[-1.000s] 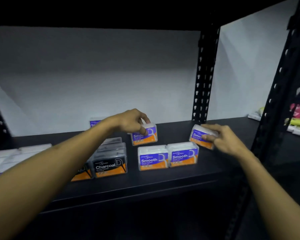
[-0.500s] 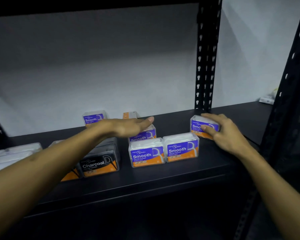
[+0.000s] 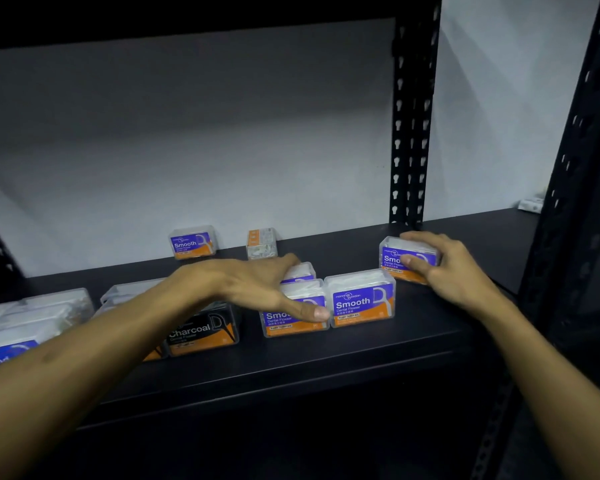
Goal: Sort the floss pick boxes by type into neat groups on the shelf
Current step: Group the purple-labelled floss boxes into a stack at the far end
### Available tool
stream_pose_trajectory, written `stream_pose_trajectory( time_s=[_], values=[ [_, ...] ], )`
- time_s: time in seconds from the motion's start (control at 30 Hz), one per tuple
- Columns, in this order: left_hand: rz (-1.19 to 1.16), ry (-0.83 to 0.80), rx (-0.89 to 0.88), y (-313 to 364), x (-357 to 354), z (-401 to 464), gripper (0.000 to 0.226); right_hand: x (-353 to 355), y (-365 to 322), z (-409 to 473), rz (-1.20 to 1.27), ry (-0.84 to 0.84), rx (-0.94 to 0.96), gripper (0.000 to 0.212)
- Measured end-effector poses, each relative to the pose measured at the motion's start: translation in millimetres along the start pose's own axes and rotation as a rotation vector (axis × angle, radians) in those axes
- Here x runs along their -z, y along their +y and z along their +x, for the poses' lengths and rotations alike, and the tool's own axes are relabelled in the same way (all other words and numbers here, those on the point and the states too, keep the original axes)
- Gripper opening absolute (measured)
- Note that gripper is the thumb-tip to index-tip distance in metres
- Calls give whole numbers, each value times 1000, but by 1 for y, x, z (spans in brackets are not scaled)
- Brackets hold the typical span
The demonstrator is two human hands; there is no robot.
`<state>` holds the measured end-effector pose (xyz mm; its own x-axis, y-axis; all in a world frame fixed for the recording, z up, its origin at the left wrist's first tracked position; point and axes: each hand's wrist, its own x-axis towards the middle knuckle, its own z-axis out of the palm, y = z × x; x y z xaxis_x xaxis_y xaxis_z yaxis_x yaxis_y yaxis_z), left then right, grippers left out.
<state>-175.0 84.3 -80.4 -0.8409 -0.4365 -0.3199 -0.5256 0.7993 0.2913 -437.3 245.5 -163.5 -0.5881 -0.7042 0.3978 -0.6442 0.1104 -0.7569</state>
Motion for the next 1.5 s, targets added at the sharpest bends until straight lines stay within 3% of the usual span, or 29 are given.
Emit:
stream_pose_trajectory(
  time_s=[0.37, 0.8, 0.9, 1.07, 1.23, 1.37, 1.5],
  values=[
    [239, 145, -50, 4, -11, -4, 71, 3, -5, -3, 118, -31, -7, 40],
    [218, 228, -126, 5, -21, 2, 80, -8, -17, 0, 256, -103, -65, 18],
    [215, 256, -128, 3, -24, 3, 84, -18, -26, -1, 323, -157, -26, 24],
    [303, 298, -116, 1, -28, 5, 88, -24, -43, -4, 396, -279, -47, 54],
    [300, 310, -109, 1, -29, 6, 83, -24, -54, -12, 370, -413, -1, 61],
    [272, 313, -121, 2, -29, 6, 78, -19, -57, -16, 294, -547, -4, 79],
    [258, 319, -136, 4, -30, 6, 75, -20, -57, -19, 239, -585, -20, 66]
  ],
)
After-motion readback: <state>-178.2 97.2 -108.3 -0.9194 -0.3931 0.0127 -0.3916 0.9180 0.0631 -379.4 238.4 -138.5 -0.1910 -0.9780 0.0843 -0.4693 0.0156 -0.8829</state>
